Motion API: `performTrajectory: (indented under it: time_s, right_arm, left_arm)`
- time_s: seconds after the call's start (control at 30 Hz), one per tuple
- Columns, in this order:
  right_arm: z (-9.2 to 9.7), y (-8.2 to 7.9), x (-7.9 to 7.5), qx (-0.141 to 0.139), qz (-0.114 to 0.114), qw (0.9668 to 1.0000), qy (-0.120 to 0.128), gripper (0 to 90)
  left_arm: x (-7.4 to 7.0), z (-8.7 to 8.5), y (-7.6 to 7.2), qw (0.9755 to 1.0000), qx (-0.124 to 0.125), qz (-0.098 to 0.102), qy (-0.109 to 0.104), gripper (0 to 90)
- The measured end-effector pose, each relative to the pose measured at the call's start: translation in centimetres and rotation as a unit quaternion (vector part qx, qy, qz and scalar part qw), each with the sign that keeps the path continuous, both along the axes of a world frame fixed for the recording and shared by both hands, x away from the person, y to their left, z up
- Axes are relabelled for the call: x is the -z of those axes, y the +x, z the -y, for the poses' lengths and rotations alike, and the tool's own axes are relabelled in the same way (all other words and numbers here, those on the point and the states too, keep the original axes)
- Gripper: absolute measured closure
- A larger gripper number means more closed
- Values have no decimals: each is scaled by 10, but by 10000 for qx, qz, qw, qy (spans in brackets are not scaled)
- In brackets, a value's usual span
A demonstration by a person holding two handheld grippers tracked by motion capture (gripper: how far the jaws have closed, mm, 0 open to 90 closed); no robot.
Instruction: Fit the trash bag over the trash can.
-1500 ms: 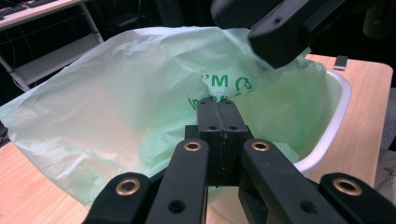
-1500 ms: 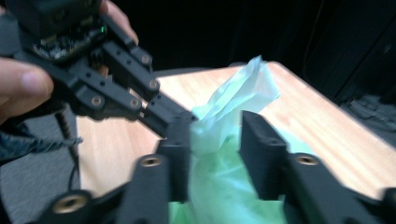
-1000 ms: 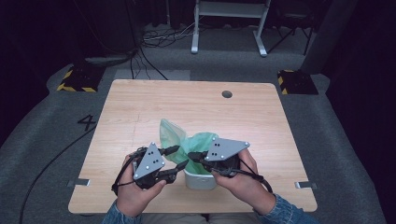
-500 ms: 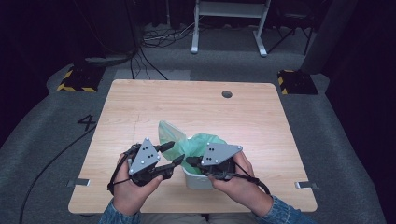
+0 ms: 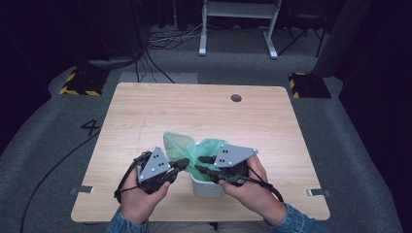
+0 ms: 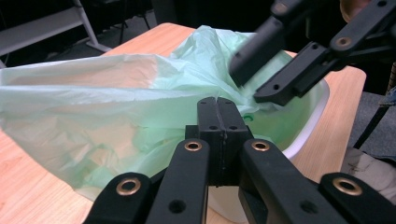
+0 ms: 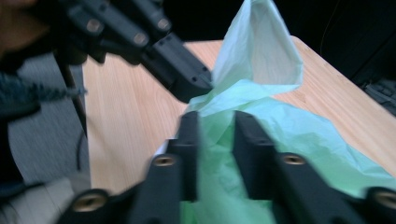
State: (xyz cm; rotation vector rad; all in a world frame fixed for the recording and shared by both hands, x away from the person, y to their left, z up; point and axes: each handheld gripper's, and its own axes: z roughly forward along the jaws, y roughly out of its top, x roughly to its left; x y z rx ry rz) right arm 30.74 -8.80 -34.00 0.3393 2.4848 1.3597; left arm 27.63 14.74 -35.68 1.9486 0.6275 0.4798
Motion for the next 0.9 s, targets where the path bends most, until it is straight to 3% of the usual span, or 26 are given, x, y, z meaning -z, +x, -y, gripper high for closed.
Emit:
performTrajectory:
  time_s: [0.23,0.43,0.6,0.77,0.9]
  right_arm:
    - [-8,0,3,64,-232,9996,166,618]
    - [-8,8,0,275,-277,9988,309,660]
    - [-15,10,2,377,-218,9988,208,660]
    - [-14,13,0,422,-113,9990,10,873]
    - [-6,20,-6,505,-40,9987,5,900]
  left_arm:
    - [1,2,-1,9999,45,106,124,900]
    - [7,-1,2,9997,2,2,235,900]
    - [8,1,0,9996,60,31,288,900]
    - [6,-2,-4,9994,93,55,323,900]
    - [7,-7,-6,9995,68,-4,314,900]
